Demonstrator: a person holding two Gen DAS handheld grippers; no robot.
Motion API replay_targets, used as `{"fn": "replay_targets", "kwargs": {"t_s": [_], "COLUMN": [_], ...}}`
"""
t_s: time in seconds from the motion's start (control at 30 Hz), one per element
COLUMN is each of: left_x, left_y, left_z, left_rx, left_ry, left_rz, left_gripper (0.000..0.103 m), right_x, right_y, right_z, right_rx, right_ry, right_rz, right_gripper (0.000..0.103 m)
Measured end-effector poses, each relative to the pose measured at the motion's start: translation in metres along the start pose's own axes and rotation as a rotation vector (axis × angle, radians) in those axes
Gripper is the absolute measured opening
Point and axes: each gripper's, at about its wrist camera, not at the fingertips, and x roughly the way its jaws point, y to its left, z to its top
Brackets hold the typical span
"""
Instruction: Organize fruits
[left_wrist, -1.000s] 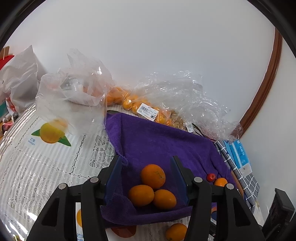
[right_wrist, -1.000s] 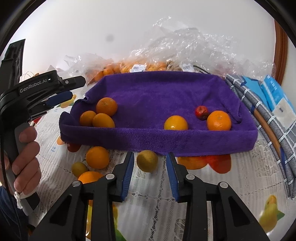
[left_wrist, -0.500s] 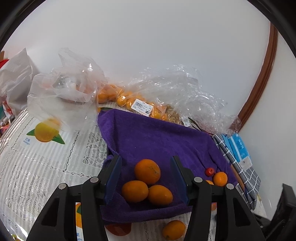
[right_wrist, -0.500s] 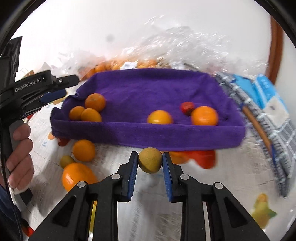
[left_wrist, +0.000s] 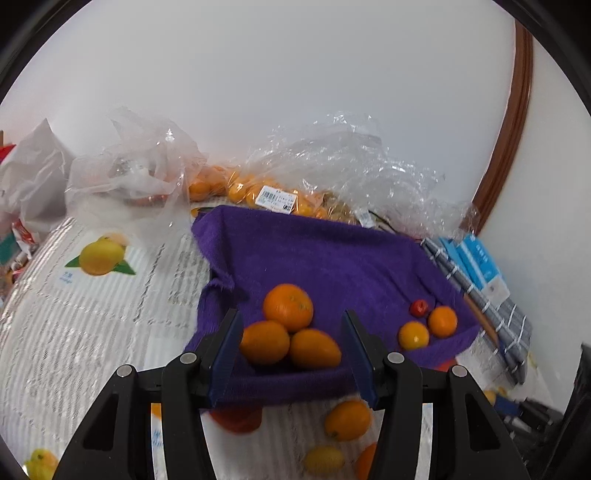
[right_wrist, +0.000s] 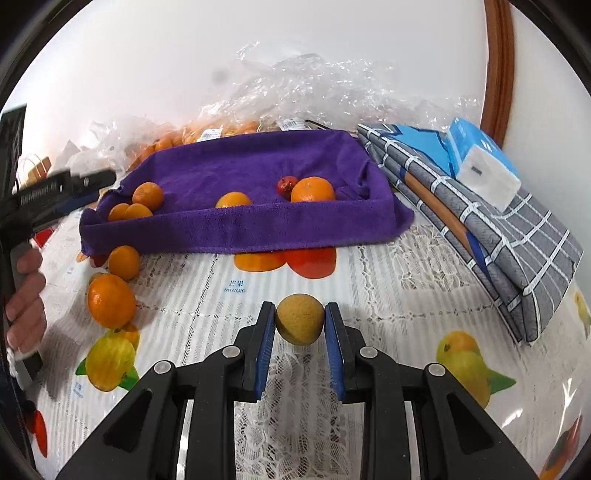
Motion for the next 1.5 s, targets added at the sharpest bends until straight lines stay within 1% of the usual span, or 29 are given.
{"fn": "replay_targets", "kwargs": {"t_s": [0.2, 0.27, 0.3, 0.33, 0.4, 0.47, 0.53, 0.6, 0.67, 0.77, 0.83, 0.9, 0.97, 1.0, 1.17, 1.33, 1.4, 1.5], "left_x": [-0.028, -0.034, -0.036, -0.036, -0.034, -0.032, -0.028, -0.023, -0.022, -0.018, -0.015, -0.01, -0.006, -0.006, -0.009, -0.024, -0.027, -0.03], "left_y": [0.002, 0.004, 0.006, 0.008, 0.007, 0.002, -0.006, -0.013, -0.016, -0.015, -0.013, -0.011, -0.011, -0.012, -0.014, 0.001, 0.004, 0.007], "left_z": [-0.021, -0.028, -0.032, -0.037, -0.045, -0.053, -0.057, -0.06, -0.061, -0.058, -0.057, -0.057, -0.059, -0.059, -0.061, -0.058, -0.055, -0.046], "left_rx": [0.05, 0.046, 0.04, 0.035, 0.029, 0.046, 0.083, 0.12, 0.133, 0.111, 0.1, 0.086, 0.083, 0.09, 0.094, 0.025, 0.01, -0.021], "left_ry": [-0.002, 0.008, 0.025, 0.062, 0.108, 0.128, 0.144, 0.167, 0.173, 0.178, 0.188, 0.212, 0.229, 0.233, 0.224, 0.161, 0.143, 0.123], "left_rz": [0.027, 0.023, 0.006, -0.034, -0.08, -0.077, -0.071, -0.076, -0.08, -0.072, -0.071, -0.07, -0.08, -0.075, -0.096, -0.107, -0.107, -0.104], "left_gripper": [0.052, 0.052, 0.052, 0.052, 0.052, 0.052, 0.049, 0.049, 0.044, 0.04, 0.029, 0.028, 0.023, 0.023, 0.023, 0.023, 0.023, 0.023], "right_x": [-0.005, -0.005, -0.005, -0.005, -0.005, -0.005, -0.006, -0.007, -0.008, -0.009, -0.008, -0.007, -0.006, -0.006, -0.006, -0.009, -0.01, -0.009], "right_y": [-0.005, -0.007, -0.007, -0.007, -0.006, -0.007, -0.01, -0.013, -0.017, -0.021, -0.02, -0.019, -0.018, -0.017, -0.017, -0.019, -0.019, -0.016], "right_z": [-0.003, -0.003, -0.004, -0.004, -0.004, -0.004, -0.004, -0.004, -0.005, -0.005, -0.004, -0.004, -0.004, -0.004, -0.005, -0.005, -0.005, 0.0], "right_rx": [0.034, 0.042, 0.041, 0.039, 0.037, 0.042, 0.056, 0.073, 0.091, 0.113, 0.112, 0.104, 0.099, 0.099, 0.1, 0.11, 0.106, 0.086], "right_ry": [-0.014, -0.013, -0.012, -0.011, -0.011, -0.013, -0.018, -0.024, -0.032, -0.038, -0.033, -0.027, -0.025, -0.025, -0.027, -0.037, -0.044, -0.04], "right_rz": [0.02, 0.021, 0.021, 0.022, 0.024, 0.034, 0.04, 0.044, 0.053, 0.057, 0.059, 0.062, 0.064, 0.064, 0.061, 0.056, 0.073, 0.045], "right_gripper": [0.027, 0.027, 0.027, 0.027, 0.027, 0.027, 0.027, 0.027, 0.027, 0.027, 0.027, 0.027, 0.027, 0.027, 0.027, 0.027, 0.027, 0.027]}}
